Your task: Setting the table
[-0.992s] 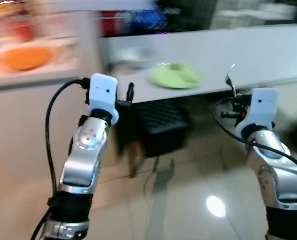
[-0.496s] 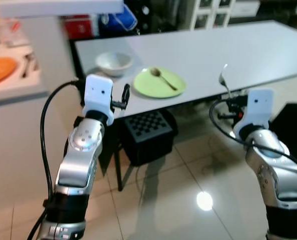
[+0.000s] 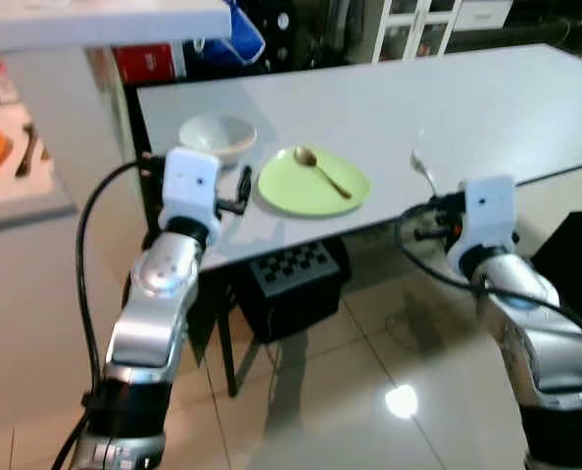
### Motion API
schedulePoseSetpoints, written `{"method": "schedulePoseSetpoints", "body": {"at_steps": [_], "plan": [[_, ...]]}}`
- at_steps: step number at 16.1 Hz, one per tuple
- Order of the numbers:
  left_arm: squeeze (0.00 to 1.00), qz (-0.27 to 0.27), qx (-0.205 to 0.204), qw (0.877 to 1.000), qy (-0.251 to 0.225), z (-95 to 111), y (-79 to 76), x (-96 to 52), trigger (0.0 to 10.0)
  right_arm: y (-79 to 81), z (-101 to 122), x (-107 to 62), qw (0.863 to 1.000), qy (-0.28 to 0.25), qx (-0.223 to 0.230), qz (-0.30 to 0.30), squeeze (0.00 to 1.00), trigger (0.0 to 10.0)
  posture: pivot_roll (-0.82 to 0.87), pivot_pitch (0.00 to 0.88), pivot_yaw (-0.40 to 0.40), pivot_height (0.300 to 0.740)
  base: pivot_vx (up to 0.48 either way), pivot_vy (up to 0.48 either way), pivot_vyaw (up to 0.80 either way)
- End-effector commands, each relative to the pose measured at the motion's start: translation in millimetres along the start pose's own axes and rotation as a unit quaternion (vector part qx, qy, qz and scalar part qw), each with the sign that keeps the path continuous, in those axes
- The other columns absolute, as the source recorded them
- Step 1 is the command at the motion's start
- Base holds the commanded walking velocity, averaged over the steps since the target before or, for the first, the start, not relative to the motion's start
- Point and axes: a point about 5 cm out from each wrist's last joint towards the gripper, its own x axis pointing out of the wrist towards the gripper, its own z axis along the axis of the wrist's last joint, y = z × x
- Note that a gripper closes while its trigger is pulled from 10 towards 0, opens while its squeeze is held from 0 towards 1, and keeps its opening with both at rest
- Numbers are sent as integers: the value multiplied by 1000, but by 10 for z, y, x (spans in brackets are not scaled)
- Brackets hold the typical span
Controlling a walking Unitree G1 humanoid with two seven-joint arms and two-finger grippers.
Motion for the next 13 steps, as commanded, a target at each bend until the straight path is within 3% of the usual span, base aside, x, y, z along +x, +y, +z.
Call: {"method": "schedulePoseSetpoints", "body": {"at_steps": [1, 7, 13], "plan": [[0, -16, -1, 1000, -5, 26, -103, -1, 10000, -72, 25, -7, 1000, -4, -20, -6, 0, 10000, -34, 0, -39, 740, 401, 0, 0], [0, -16, 1, 1000, -2, 20, -91, -8, 10000, -125, 15, 35, 998, 3, -57, -10, 0, 10000, -31, 0, -44, 740, 393, 0, 766], [0, -76, -4, 997, 10, -13, -256, -100, 10000, -281, 7, 65, 997, 10, -75, -6, 0, 10000, -21, 0, -68, 740, 296, 0, 0]]}}
